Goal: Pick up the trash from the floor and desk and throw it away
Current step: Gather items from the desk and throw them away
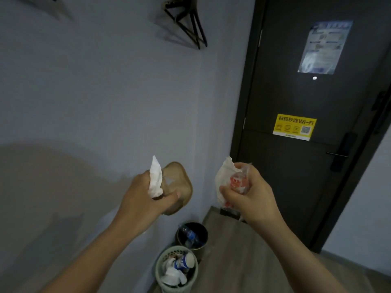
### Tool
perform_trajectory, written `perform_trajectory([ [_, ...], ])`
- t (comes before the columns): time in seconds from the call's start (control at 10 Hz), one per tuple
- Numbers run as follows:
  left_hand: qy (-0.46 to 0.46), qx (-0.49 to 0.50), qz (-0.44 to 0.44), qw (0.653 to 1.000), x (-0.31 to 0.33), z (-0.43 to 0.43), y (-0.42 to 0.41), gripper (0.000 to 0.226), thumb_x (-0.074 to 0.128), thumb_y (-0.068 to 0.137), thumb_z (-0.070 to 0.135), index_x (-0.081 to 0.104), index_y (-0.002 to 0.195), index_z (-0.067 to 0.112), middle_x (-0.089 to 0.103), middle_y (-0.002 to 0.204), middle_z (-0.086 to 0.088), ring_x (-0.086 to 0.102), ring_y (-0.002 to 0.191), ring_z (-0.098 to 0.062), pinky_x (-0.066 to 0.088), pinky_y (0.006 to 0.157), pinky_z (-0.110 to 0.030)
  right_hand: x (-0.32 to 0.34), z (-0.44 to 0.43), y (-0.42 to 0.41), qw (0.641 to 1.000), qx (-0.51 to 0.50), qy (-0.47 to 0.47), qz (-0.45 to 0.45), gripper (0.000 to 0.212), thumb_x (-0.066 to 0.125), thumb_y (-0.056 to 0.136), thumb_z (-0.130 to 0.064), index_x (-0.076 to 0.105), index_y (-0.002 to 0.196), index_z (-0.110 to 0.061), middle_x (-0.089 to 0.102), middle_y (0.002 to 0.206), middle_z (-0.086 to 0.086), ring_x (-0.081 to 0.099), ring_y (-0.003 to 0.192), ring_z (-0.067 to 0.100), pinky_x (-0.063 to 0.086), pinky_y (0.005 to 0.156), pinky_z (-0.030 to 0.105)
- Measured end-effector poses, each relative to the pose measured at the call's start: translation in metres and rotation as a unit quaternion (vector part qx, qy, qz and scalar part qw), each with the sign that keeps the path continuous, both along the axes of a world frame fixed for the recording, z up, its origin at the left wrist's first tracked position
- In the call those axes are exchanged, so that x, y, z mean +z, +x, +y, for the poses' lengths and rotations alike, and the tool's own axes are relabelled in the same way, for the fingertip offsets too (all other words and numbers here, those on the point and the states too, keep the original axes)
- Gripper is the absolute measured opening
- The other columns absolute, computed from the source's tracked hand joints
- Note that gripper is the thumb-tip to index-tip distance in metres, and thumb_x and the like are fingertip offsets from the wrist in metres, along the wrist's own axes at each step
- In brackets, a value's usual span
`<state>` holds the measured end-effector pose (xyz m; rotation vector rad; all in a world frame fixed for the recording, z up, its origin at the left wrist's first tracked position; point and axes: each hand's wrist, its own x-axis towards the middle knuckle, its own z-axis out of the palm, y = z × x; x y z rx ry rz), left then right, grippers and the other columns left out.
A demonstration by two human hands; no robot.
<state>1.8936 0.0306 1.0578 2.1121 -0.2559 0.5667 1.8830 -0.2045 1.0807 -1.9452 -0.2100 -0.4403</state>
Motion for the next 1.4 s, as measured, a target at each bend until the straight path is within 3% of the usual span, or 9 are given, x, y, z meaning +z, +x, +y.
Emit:
perform_trajectory([
  [0.2,-0.012,0.01,0.043,0.999,-0.033,-0.004,0.101,0.04,0.078,0.073,0.039,0.059,0.098,0.015,0.066,0.084,0.022,0.057,0.079,0.021,0.04,0.056,-0.004,-0.026,-0.006,0.102,1.0,0.019,-0.001,0.021,0.045,0.073,0.08,-0.011,0.053,0.118,-0.024,0.066,0.078,-0.011,0.065,0.074,-0.003,0.048,0.055,0.008],
  [0.3,-0.004,0.013,0.056,0.998,-0.052,-0.004,0.157,0.042,0.078,0.071,0.041,0.057,0.088,0.008,0.064,0.076,0.006,0.061,0.07,-0.001,0.041,0.054,-0.016,-0.046,-0.003,0.156,0.999,0.021,-0.006,0.04,0.046,0.072,0.079,-0.011,0.052,0.118,-0.025,0.067,0.082,-0.014,0.066,0.075,-0.002,0.05,0.055,0.01],
  [0.4,-0.012,0.018,0.081,0.996,-0.08,0.0,0.214,0.046,0.077,0.07,0.04,0.044,0.072,0.009,0.045,0.061,-0.001,0.051,0.057,-0.01,0.04,0.053,-0.022,-0.071,0.002,0.212,0.997,0.009,-0.026,0.07,0.044,0.072,0.079,-0.013,0.054,0.118,-0.023,0.067,0.083,-0.006,0.068,0.073,0.006,0.058,0.063,0.023],
  [0.5,-0.034,0.008,0.13,0.991,-0.108,0.004,0.267,0.04,0.077,0.067,0.039,0.046,0.073,0.015,0.052,0.067,0.003,0.053,0.061,-0.007,0.04,0.056,-0.02,-0.099,0.007,0.264,0.992,0.001,-0.047,0.115,0.042,0.072,0.079,-0.015,0.055,0.117,-0.025,0.068,0.088,-0.006,0.068,0.075,0.009,0.059,0.071,0.035],
  [0.7,-0.057,-0.011,0.204,0.977,-0.188,0.012,0.337,0.03,0.066,0.058,0.054,0.041,0.066,0.039,0.042,0.064,0.021,0.046,0.056,0.009,0.032,0.052,-0.007,-0.178,0.012,0.34,0.975,0.006,-0.072,0.209,0.034,0.071,0.079,-0.014,0.052,0.097,-0.036,0.067,0.083,-0.004,0.067,0.071,0.008,0.059,0.068,0.035],
  [0.9,-0.101,0.047,0.316,0.942,-0.287,0.021,0.368,0.044,0.06,0.051,0.057,0.053,0.074,0.02,0.059,0.081,0.002,0.056,0.075,-0.013,0.05,0.078,-0.039,-0.28,0.022,0.401,0.945,0.039,-0.1,0.308,0.025,0.071,0.077,-0.016,0.055,0.092,-0.028,0.066,0.077,0.0,0.066,0.065,0.009,0.056,0.059,0.025],
  [1.0,-0.009,0.055,0.39,0.919,-0.338,0.024,0.374,0.053,0.073,0.062,0.05,0.058,0.095,0.011,0.062,0.092,-0.004,0.061,0.084,-0.019,0.054,0.079,-0.039,-0.34,0.027,0.427,0.921,0.073,-0.125,0.361,0.027,0.07,0.076,-0.018,0.053,0.095,-0.024,0.065,0.078,0.002,0.065,0.07,0.015,0.056,0.068,0.034],
  [1.2,0.074,0.154,0.427,0.888,-0.455,0.016,0.395,0.024,0.062,0.088,0.032,0.052,0.096,0.012,0.061,0.09,-0.011,0.063,0.082,-0.029,0.048,0.066,-0.029,-0.459,0.031,0.461,0.893,0.089,-0.102,0.43,0.031,0.07,0.073,-0.014,0.052,0.088,-0.034,0.062,0.077,-0.008,0.06,0.067,-0.003,0.043,0.054,0.007],
  [1.4,-0.002,0.186,0.555,0.811,-0.583,0.01,0.413,0.057,0.071,0.074,0.048,0.054,0.109,0.006,0.058,0.106,-0.012,0.059,0.099,-0.029,0.037,0.074,-0.023,-0.569,0.028,0.483,0.87,0.089,-0.11,0.472,0.032,0.07,0.071,-0.009,0.055,0.087,-0.033,0.064,0.078,-0.009,0.06,0.068,-0.008,0.04,0.053,0.004],
])
